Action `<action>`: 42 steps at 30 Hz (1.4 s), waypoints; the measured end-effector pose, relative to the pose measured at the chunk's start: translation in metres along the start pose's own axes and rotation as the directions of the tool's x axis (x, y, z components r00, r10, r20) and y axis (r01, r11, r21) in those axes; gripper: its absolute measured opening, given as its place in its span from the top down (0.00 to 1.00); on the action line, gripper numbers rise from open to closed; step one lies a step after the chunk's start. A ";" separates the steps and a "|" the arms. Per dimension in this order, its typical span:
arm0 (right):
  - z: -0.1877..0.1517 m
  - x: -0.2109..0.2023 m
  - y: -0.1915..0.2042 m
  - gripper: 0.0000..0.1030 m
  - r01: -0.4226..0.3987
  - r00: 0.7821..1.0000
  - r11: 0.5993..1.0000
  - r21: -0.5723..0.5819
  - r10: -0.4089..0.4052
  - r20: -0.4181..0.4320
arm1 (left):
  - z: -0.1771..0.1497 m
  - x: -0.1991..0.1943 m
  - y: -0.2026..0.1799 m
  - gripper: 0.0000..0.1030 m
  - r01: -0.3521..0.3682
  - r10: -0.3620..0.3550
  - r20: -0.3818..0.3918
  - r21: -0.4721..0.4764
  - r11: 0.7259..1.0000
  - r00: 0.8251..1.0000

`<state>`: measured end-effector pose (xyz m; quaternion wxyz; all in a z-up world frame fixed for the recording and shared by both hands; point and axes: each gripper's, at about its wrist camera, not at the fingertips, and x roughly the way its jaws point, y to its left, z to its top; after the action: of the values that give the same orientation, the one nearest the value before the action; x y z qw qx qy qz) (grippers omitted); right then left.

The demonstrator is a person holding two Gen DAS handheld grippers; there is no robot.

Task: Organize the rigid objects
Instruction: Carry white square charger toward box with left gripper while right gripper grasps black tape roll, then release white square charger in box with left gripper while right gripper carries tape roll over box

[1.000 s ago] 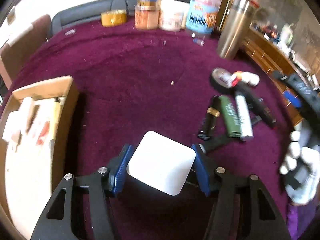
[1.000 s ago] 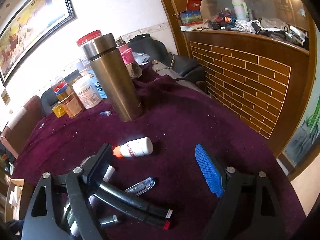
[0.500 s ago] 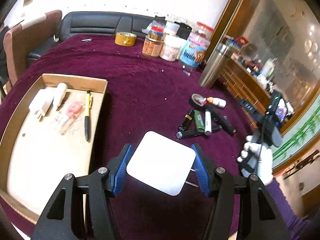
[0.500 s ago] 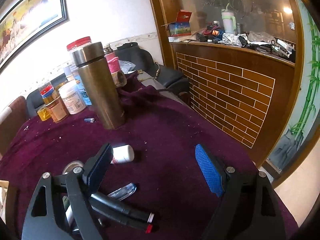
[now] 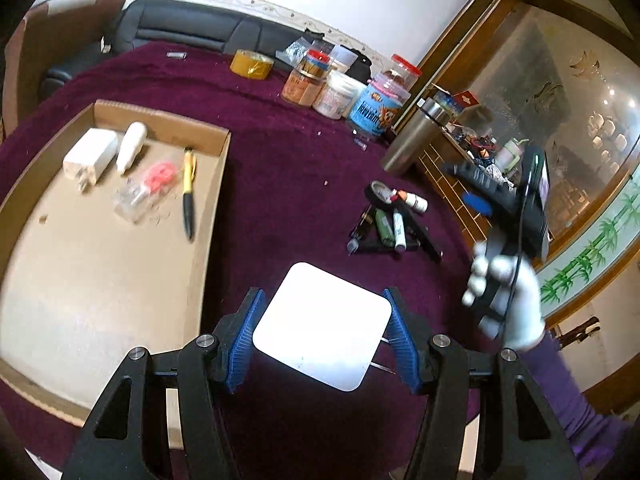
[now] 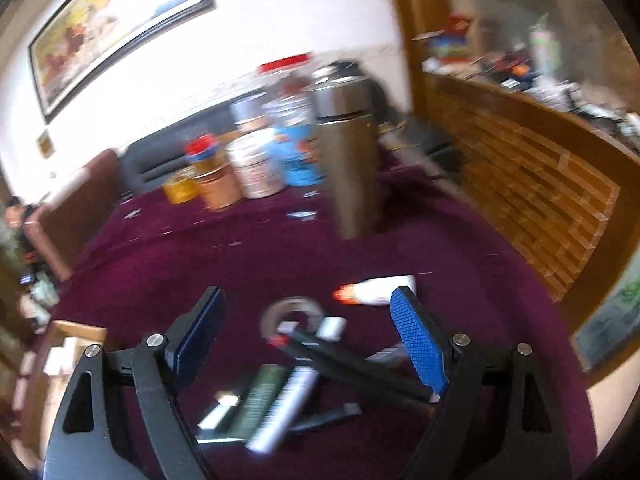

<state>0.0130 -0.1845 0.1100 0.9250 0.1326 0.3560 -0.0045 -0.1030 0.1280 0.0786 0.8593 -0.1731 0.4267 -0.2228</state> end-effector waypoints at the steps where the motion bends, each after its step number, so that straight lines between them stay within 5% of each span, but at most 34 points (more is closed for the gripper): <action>1: 0.005 0.007 0.005 0.18 -0.031 0.999 0.999 -0.010 0.031 -0.038 | -0.003 0.000 0.003 0.48 0.007 -0.007 -0.002 -0.002 1.000 1.000; 4: 0.013 0.036 0.031 0.18 -0.071 0.985 0.993 -0.094 0.055 -0.161 | -0.004 0.004 0.011 0.48 0.017 -0.017 -0.020 -0.015 1.000 1.000; 7: 0.013 0.064 0.049 0.27 -0.059 0.970 0.983 -0.173 0.016 -0.241 | -0.003 0.005 0.016 0.48 0.029 -0.029 -0.018 -0.023 0.999 0.999; 9: 0.013 0.084 0.057 0.45 -0.065 0.950 0.976 -0.209 -0.004 -0.312 | -0.004 0.005 0.019 0.48 0.034 -0.035 -0.021 -0.025 0.999 0.999; 12: 0.013 0.110 0.061 0.49 -0.064 0.918 0.968 -0.242 -0.039 -0.395 | -0.006 0.008 0.024 0.48 0.037 -0.038 -0.032 -0.039 0.999 0.999; 18: -0.004 0.161 0.060 0.58 0.096 0.823 0.929 -0.359 -0.277 -0.497 | -0.009 0.011 0.030 0.48 0.055 -0.057 -0.034 -0.069 0.996 0.998; 20: -0.005 0.160 0.058 0.61 0.100 0.831 0.936 -0.339 -0.266 -0.489 | -0.010 0.013 0.030 0.48 0.062 -0.065 -0.039 -0.071 0.996 0.997; 23: -0.006 0.151 0.053 0.94 0.080 0.853 0.950 -0.301 -0.221 -0.472 | -0.012 0.013 0.030 0.48 0.064 -0.067 -0.046 -0.073 0.995 0.997; 29: 0.004 0.099 0.050 0.94 0.003 0.925 0.977 -0.213 -0.084 -0.371 | -0.009 -0.004 0.033 0.48 0.042 -0.042 -0.007 -0.078 0.996 0.999; 33: 0.008 0.051 0.066 0.94 -0.081 0.949 0.974 -0.212 0.010 -0.314 | -0.001 -0.025 0.047 0.48 -0.024 0.028 0.039 -0.105 0.994 0.999; 37: -0.005 0.023 0.106 0.94 -0.205 0.942 0.948 -0.242 0.124 -0.312 | 0.014 -0.042 0.077 0.48 -0.187 0.194 0.047 -0.136 0.973 0.980; 42: -0.034 0.019 0.164 0.94 -0.361 0.893 0.892 -0.273 0.246 -0.378 | 0.031 -0.036 0.127 0.48 -0.335 0.331 -0.055 -0.189 0.923 0.942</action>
<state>0.0214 -0.0166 0.1132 0.8491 0.0264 0.4771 0.2251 -0.0673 0.2573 0.0587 0.8586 -0.1791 0.4793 -0.0325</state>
